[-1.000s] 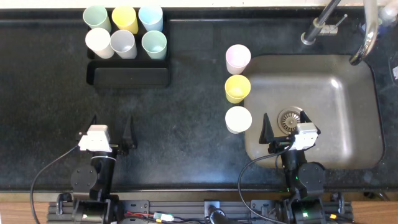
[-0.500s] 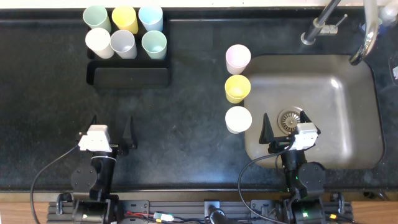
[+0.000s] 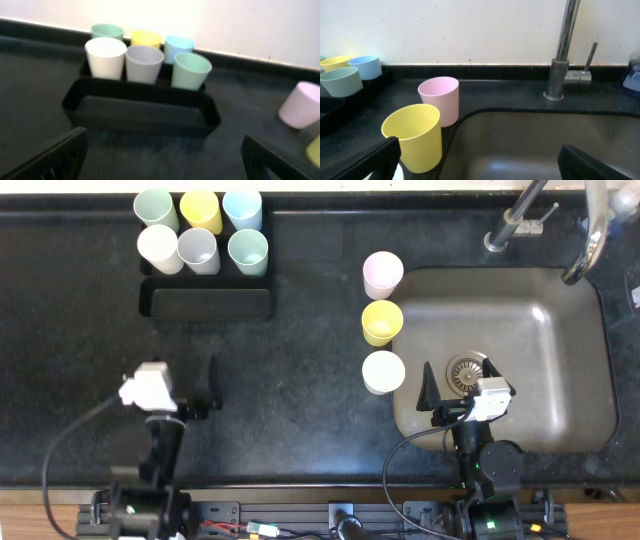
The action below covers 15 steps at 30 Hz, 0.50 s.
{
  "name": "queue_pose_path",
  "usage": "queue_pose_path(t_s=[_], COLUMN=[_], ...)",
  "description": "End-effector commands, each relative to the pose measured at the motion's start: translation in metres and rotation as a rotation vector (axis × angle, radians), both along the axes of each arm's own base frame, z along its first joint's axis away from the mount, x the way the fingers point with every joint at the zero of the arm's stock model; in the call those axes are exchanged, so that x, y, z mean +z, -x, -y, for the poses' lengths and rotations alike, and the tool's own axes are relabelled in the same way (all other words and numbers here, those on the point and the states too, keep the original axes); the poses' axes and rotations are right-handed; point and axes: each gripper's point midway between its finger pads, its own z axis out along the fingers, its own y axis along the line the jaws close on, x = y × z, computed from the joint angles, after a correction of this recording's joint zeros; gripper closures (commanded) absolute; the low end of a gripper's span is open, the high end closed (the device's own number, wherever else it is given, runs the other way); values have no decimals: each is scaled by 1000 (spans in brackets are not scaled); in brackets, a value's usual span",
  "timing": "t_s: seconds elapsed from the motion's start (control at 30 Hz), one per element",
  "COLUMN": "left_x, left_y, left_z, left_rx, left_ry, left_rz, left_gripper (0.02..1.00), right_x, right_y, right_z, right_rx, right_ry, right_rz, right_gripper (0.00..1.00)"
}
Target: Store Cups
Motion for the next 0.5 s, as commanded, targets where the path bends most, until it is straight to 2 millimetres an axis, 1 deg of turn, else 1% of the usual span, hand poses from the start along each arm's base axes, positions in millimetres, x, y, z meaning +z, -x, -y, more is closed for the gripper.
queue_pose_path(t_s=[0.03,0.1,0.17,0.2,0.27,0.37,0.43,0.5], left_x=[92,120,143,153,165,166,160,149], left_y=[-30,-48,-64,-72,-88,-107,-117,-124], left_z=[29,43,61,72,88,115,138,166], left_rx=[-120,-146,-191,-208,-191,-142,-126,-124], left_ry=[51,65,56,50,69,65,50,39], left_rz=[-6,-79,-158,-199,-292,-434,-509,-577], left_gripper=[18,18,18,18,20,18,18,18], right_x=[-3,-3,-3,-3,-3,-3,-3,-3], right_y=[0,0,0,0,0,0,0,0], right_z=[2,2,2,2,2,2,2,2], right_rx=[-10,-10,-10,-10,-10,-10,-10,-10], right_ry=[-8,-8,-7,-8,-8,-8,-7,-8], right_rz=[2,2,2,2,2,2,2,2], right_gripper=[3,3,3,3,3,3,3,5])
